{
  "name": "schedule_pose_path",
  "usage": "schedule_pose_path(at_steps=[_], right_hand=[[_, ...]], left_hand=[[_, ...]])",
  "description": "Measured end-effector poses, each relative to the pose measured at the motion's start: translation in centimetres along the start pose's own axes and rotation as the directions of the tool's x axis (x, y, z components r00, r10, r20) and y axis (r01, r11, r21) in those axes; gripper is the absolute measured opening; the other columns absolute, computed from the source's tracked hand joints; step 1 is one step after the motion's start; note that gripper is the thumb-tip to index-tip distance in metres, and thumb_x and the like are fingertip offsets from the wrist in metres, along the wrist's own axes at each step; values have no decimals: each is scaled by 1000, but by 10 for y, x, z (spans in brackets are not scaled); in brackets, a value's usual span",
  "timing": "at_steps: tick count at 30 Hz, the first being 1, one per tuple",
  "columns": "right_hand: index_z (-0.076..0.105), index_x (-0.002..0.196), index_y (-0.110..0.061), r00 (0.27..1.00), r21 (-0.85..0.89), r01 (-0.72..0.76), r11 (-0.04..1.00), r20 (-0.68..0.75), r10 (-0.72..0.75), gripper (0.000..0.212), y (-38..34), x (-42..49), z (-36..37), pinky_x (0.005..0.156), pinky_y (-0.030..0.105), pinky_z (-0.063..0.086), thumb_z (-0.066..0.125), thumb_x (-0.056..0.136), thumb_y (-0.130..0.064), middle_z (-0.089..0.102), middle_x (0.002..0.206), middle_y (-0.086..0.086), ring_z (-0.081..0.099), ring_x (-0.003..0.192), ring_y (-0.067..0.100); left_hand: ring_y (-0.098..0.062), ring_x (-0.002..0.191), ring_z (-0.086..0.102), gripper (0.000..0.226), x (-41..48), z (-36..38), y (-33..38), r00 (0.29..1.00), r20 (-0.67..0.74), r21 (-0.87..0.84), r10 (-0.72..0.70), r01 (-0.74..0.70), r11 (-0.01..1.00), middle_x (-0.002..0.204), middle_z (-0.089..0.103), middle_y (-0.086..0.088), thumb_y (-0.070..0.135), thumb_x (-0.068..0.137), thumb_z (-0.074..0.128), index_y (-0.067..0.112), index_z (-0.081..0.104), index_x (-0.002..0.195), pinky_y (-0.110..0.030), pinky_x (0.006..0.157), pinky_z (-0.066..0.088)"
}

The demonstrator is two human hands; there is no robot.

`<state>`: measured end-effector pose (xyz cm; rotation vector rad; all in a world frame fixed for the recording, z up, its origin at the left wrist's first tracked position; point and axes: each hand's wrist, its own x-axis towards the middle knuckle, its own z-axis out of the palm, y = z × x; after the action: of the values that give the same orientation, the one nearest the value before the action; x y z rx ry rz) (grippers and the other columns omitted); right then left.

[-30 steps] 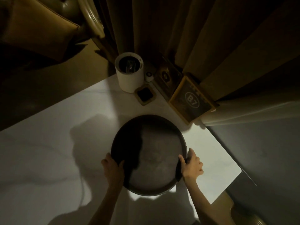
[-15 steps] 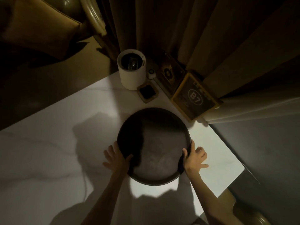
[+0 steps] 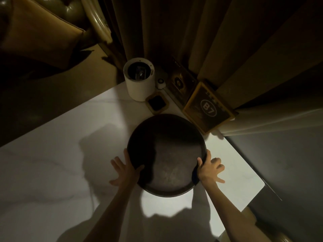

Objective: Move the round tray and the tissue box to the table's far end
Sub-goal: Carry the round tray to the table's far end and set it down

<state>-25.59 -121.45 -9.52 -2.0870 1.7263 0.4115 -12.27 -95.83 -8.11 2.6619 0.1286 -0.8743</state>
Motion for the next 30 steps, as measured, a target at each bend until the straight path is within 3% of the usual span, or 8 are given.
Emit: schedule_pose_path(at_steps=[12,21,23,26,28,30], right_hand=[[21,140,-50,999,22,18,1000,42,-19,56,3,0,-9,98,80,27,47,91,-58,26,143,7,23,133,36],[18,143,-47,997,-3,29,1000,73,-29,61,-1,-6,-15,99,78,30,49,91,-55,26,148,9,24,135,38],[14,144,-45,994,32,44,999,96,-47,67,-4,-12,-20,99,75,34,55,90,-50,26,148,10,27,135,39],[14,146,-40,988,-32,139,990,80,-136,72,-10,-30,-25,102,68,37,58,89,-46,29,147,9,35,132,38],[22,146,-33,965,-111,263,958,50,-259,64,-19,-50,-27,107,62,36,55,92,-44,29,151,10,35,134,39],[36,141,-25,923,-127,385,914,31,-385,51,-31,-79,-24,109,56,37,51,95,-40,34,151,12,38,135,39]], left_hand=[[-29,149,-12,104,-1,-1,-3,1000,-6,11,30,-30,999,161,-5,-4,72,75,56,52,-21,142,-79,96,24],[-31,149,-10,101,-3,-3,-6,999,33,62,15,-17,998,162,-5,-6,79,75,45,44,-18,146,-77,100,24],[-33,149,-6,97,-1,-11,-9,997,63,43,49,-51,998,162,-1,-9,77,78,45,41,-12,149,-74,102,26],[-36,142,22,80,-2,-29,-16,997,49,102,57,-62,993,153,24,-12,70,86,39,31,10,149,-66,100,33],[-36,130,42,65,-15,-47,-22,999,37,127,34,-38,991,144,40,-13,63,91,35,24,29,143,-60,102,33],[-34,125,51,58,-36,-67,-36,999,26,141,46,-49,989,140,50,-12,57,96,33,19,41,139,-50,104,35]])
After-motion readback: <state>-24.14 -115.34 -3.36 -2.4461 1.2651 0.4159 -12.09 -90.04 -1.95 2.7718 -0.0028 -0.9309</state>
